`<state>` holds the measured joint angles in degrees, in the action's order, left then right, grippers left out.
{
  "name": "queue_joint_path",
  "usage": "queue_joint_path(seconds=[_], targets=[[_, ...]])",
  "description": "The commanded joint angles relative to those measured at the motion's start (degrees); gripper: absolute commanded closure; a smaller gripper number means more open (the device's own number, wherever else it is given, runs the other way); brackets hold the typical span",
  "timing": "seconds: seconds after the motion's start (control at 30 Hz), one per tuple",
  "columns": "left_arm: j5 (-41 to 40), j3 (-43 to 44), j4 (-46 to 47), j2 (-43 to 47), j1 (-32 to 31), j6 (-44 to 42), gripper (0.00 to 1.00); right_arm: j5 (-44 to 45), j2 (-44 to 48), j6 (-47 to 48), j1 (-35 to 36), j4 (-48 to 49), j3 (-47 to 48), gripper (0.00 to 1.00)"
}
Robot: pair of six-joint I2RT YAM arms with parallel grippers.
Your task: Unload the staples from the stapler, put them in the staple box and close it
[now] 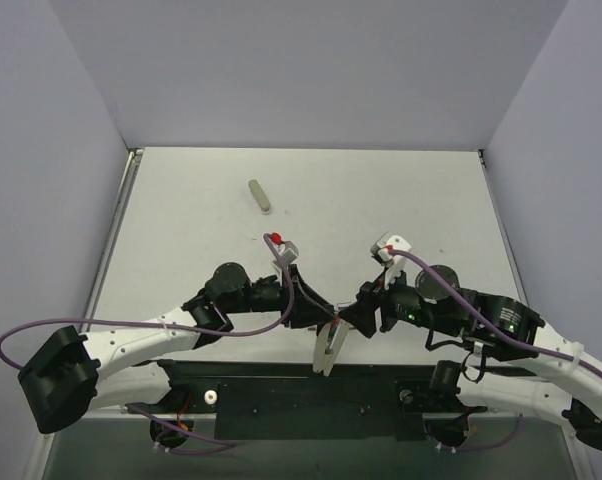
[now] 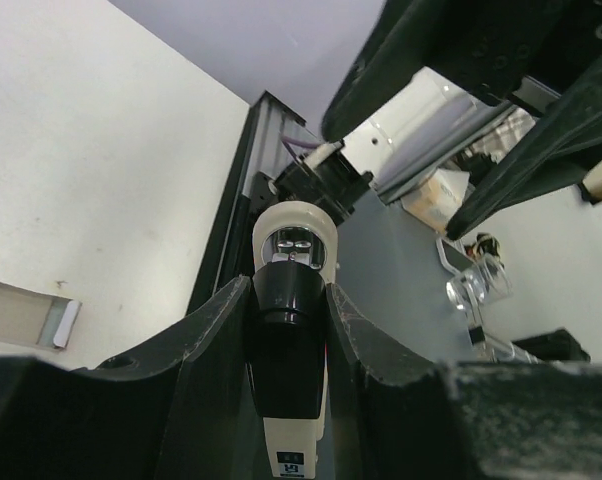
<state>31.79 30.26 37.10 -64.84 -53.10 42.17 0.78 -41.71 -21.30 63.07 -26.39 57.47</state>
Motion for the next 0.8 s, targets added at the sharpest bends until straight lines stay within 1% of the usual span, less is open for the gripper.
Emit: queue_joint_path(seconds=[0.0,0.1,0.37,0.47,0.57,0.77], targets=[[9.2,4.0,3.6,3.0,-0.9,-3.6,1.00,-11.0,-3.7,4.1,0.2,-2.0,1.9,0.49],[10.0,4.6,0.4,4.6,-1.5,-6.1,1.00,-15.5,-5.2,5.4,0.2,-2.0,2.5,0.50],[12.9,5.0,-1.2,6.7,-3.3,-9.3,1.00,-23.0,-7.3,7.8,0.2,-2.3,2.7,0.52],[12.9,5.5,-2.9,7.0,-4.3,-11.1,1.00,-23.6,-7.3,8.0,0.2,-2.3,2.6,0.56],[12.9,5.7,-4.0,7.1,-4.6,-12.0,1.00,-25.0,-7.4,8.3,0.2,-2.3,2.4,0.62],[13.0,5.5,-4.6,7.6,-4.7,-12.8,1.00,-28.0,-6.4,8.8,0.2,-2.7,1.4,0.62]])
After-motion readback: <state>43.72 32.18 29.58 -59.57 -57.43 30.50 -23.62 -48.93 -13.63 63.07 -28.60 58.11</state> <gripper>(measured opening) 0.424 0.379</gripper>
